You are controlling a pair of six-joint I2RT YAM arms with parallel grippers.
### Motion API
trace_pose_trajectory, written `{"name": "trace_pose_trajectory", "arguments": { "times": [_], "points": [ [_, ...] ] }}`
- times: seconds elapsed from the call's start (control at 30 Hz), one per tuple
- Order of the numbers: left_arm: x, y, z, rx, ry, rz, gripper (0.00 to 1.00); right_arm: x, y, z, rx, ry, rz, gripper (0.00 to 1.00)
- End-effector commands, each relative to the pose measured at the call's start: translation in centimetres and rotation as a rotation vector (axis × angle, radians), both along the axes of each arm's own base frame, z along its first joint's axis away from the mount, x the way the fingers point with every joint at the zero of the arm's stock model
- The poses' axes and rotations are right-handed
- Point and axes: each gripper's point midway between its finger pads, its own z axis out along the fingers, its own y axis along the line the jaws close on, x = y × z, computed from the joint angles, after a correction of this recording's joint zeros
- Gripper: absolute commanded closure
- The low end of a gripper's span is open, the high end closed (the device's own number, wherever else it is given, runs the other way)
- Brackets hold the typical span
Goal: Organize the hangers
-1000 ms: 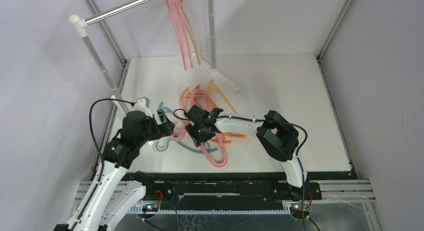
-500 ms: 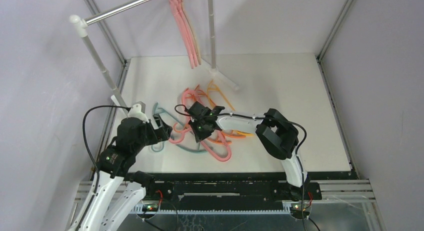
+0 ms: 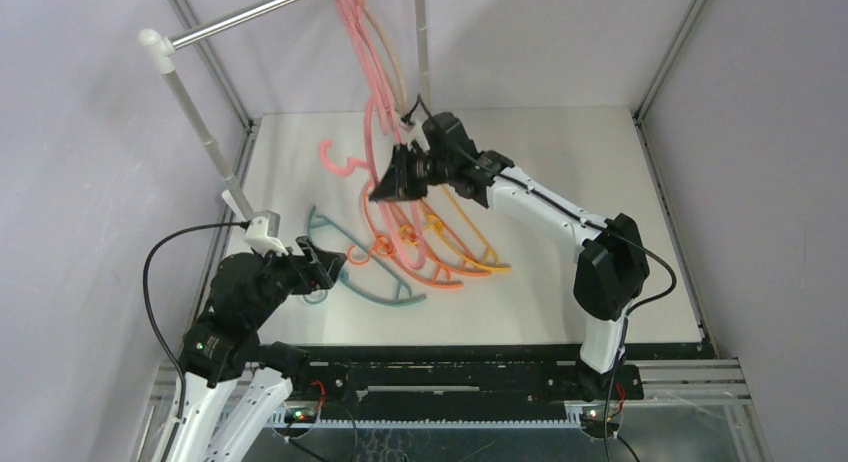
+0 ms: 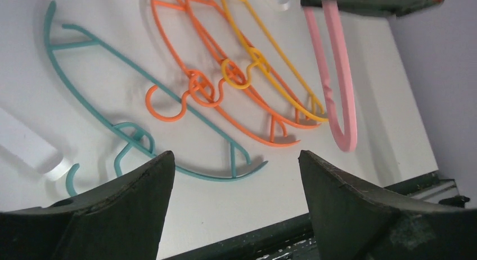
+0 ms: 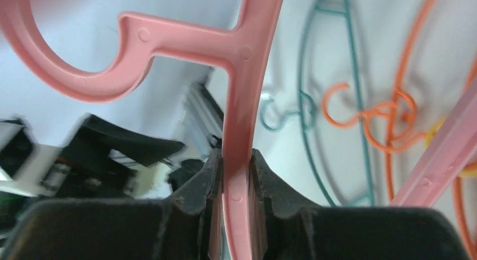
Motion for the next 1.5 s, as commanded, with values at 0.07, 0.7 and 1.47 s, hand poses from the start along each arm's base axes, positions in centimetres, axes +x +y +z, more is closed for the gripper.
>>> {"name": "trace_pose_trajectory", "arguments": {
  "times": [0.07, 0.7, 1.47],
  "points": [
    [0.7, -1.5, 2.8, -0.111, -0.125, -0.040, 0.14, 0.4, 5.3, 9.2, 0.307, 0.045, 0.060, 0.87],
    [0.9, -2.4, 4.4, -0.192, -0.157, -0.051, 0.15, -1.2, 9.4, 9.3, 0.338, 0.069, 0.088, 0.86],
    [3.1, -6.1, -3.4, -0.083, 0.044, -0.026, 0.97, -4.4, 9.9, 13.6, 0.425, 0.107, 0.175, 0.86]
  ]
}}
